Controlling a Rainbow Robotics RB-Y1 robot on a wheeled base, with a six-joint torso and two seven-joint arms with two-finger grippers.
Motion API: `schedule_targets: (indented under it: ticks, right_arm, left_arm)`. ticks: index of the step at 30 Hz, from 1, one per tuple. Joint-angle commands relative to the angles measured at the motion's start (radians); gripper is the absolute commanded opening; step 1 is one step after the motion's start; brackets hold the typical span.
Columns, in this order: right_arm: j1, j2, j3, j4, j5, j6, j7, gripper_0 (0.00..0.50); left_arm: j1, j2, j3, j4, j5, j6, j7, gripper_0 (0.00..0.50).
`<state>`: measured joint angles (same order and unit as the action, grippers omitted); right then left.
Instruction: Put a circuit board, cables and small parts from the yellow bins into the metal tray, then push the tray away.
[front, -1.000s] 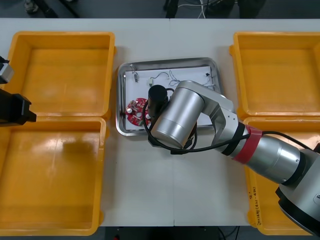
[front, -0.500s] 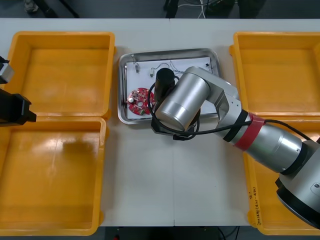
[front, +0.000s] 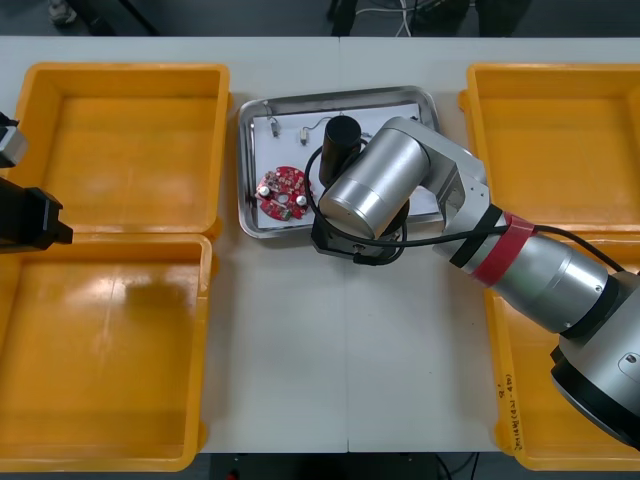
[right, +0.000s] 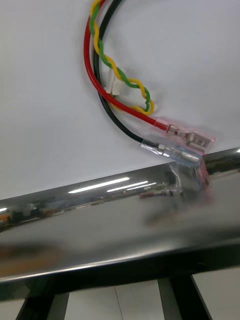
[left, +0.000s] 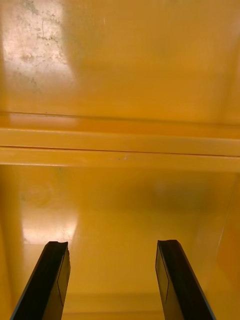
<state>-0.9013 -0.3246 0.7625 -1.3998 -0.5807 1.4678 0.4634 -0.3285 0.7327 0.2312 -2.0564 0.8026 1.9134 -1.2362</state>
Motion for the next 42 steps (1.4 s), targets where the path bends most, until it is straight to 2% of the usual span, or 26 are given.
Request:
schedule_targets:
  ticks: [1, 7, 13, 21, 30, 42]
  right_arm:
    - [-0.045, -0.014, -0.022, -0.004, -0.014, -0.007, 0.052, 0.500]
    - [-0.059, -0.007, -0.017, -0.010, -0.019, -0.007, 0.072, 0.500]
    - [-0.071, -0.008, -0.015, -0.008, -0.016, -0.011, 0.187, 0.500]
    - [-0.082, -0.013, -0.015, -0.005, 0.007, -0.049, 0.208, 0.500]
    - [-0.108, -0.014, -0.018, 0.076, 0.039, -0.083, 0.235, 0.500]
    - [-0.120, -0.016, -0.049, 0.125, 0.035, -0.112, 0.248, 0.500]
  left_arm:
    - [0.016, 0.045, 0.008, -0.028, -0.009, 0.006, -0.123, 0.500]
    - [0.016, 0.045, 0.008, -0.028, -0.009, 0.006, -0.123, 0.500]
    - [0.016, 0.045, 0.008, -0.028, -0.009, 0.006, -0.123, 0.500]
    - [0.016, 0.045, 0.008, -0.028, -0.009, 0.006, -0.123, 0.500]
    - [0.016, 0.045, 0.008, -0.028, -0.009, 0.006, -0.123, 0.500]
    - [0.016, 0.045, 0.008, -0.028, -0.009, 0.006, -0.123, 0.500]
